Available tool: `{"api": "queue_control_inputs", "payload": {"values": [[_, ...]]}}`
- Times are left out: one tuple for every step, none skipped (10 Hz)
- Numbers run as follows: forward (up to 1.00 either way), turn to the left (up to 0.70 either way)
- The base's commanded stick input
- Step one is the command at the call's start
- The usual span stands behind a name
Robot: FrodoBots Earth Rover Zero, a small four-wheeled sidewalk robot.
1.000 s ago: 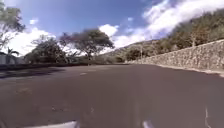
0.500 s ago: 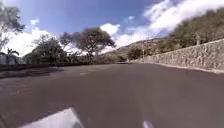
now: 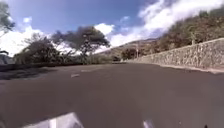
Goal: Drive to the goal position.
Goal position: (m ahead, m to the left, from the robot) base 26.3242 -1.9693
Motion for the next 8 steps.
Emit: {"api": "queue_control_inputs", "payload": {"values": [[0.70, 0.00], [0.70, 0.00], [0.70, 0.00], [0.70, 0.00], [0.70, 0.00], [0.70, 0.00], [0.70, 0.00], [0.70, 0.00]]}}
